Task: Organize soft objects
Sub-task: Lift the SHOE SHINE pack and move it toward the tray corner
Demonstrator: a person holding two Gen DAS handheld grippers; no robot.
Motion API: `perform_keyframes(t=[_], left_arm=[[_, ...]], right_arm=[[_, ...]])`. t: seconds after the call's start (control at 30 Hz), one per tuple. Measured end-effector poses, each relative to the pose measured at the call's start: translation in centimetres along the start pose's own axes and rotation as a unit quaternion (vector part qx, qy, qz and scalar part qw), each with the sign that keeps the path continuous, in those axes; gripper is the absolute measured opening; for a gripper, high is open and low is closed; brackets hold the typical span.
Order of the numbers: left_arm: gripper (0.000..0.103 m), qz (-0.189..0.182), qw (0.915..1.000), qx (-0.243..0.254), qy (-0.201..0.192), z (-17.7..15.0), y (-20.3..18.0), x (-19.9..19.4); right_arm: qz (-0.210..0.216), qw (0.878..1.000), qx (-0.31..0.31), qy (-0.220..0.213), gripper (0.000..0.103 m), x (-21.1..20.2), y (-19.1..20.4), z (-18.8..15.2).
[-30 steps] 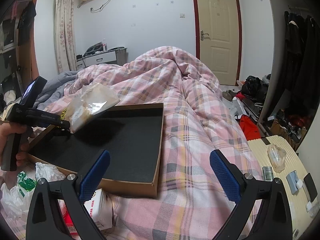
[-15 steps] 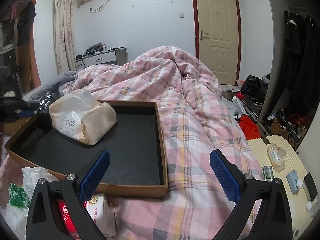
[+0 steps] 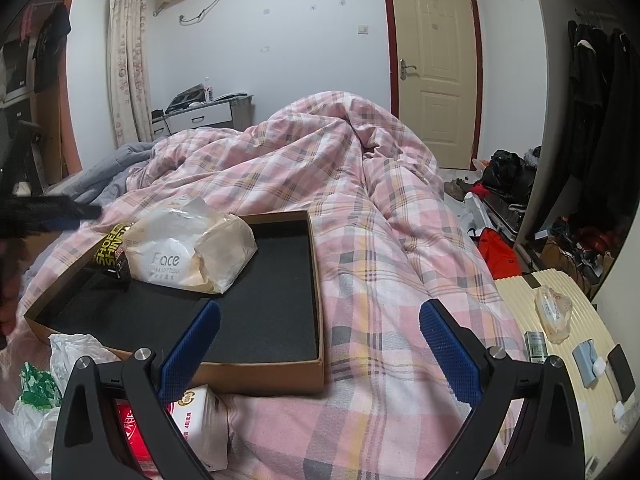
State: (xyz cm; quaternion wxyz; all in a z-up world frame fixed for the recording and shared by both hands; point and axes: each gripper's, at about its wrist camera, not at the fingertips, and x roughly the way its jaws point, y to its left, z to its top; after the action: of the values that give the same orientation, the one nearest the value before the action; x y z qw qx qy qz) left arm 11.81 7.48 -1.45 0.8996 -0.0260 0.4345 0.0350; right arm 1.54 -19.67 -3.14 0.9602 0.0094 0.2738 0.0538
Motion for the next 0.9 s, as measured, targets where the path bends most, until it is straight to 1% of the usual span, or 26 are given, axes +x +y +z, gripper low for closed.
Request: perform_keyframes(t=[0.03,0.1,0.2,0.23,0.3,0.33,0.37,0.43,0.47,0.5,0.57,0.63,0.67,0.7,0.73,0.83,0.9], left_arm=[[0.079,-0.012,0.9999,0.003,0.003,-0.8,0.0,0.5],[0.079,-0.038,0.9992,-0.005,0.010,-1.3,0.4,0.8],[0.079,-0.049,0.9984,-0.029,-0.007,-0.6,1.2,0.6],[0.079,-0.049,0.9982,-0.031,-0.017,-0.3,1.2,0.8],[0.078,-0.027,0.9990,-0.020,-0.028,-0.1,1.0,1.5],[0.078,-0.015,0.9995,-0.011,-0.026,0.1,0.7,2.3],[0.078,-0.015,0.9997,-0.007,-0.017,0.2,0.6,2.9],[0.075,-0.031,0.9995,-0.009,0.005,0.6,0.7,4.0],[0.074,-0.038,0.9992,-0.011,0.009,0.7,0.8,4.1],[0.071,-0.040,0.9991,-0.011,0.011,0.8,0.8,4.1],[0.062,-0.031,0.9994,-0.012,0.006,0.6,0.9,3.8],[0.046,-0.028,0.9994,-0.022,0.000,0.5,1.3,3.5],[0.041,-0.027,0.9991,-0.032,-0.004,0.4,1.8,3.4],[0.032,-0.026,0.9988,-0.041,-0.007,0.4,2.2,3.2],[0.028,-0.028,0.9985,-0.046,-0.009,0.4,2.6,3.0],[0.027,-0.043,0.9972,-0.060,-0.009,0.4,3.3,3.1],[0.028,-0.043,0.9969,-0.065,-0.012,0.3,3.4,3.0]], right_arm=[[0.000,1.000,0.001,0.000,0.100,0.0,0.0,0.0],[0.002,1.000,0.002,0.000,0.100,0.0,0.0,-0.1],[0.001,1.000,0.001,0.002,0.100,0.1,0.1,-0.1],[0.001,1.000,0.002,0.002,0.100,0.1,0.1,-0.1],[0.001,1.000,0.002,0.001,0.100,0.1,0.1,-0.1],[0.000,1.000,0.001,0.002,0.100,0.1,0.2,-0.2],[0.000,1.000,0.001,0.003,0.100,0.2,0.2,-0.1],[0.001,1.000,0.003,0.005,0.100,0.2,0.0,-0.1],[0.001,1.000,0.004,0.005,0.100,0.2,0.0,-0.1],[0.002,1.000,0.005,0.004,0.100,0.2,0.0,-0.1],[0.002,1.000,0.006,0.005,0.100,0.1,-0.1,-0.1],[0.002,1.000,0.005,0.006,0.100,0.1,0.0,-0.1],[0.003,1.000,0.005,0.006,0.100,0.1,0.0,-0.1],[0.003,1.000,0.005,0.006,0.100,0.1,0.0,-0.1],[0.004,1.000,0.005,0.006,0.100,0.1,0.0,-0.1],[0.004,1.000,0.005,0.006,0.100,0.1,0.0,-0.1],[0.004,1.000,0.005,0.007,0.100,0.1,0.0,-0.1]])
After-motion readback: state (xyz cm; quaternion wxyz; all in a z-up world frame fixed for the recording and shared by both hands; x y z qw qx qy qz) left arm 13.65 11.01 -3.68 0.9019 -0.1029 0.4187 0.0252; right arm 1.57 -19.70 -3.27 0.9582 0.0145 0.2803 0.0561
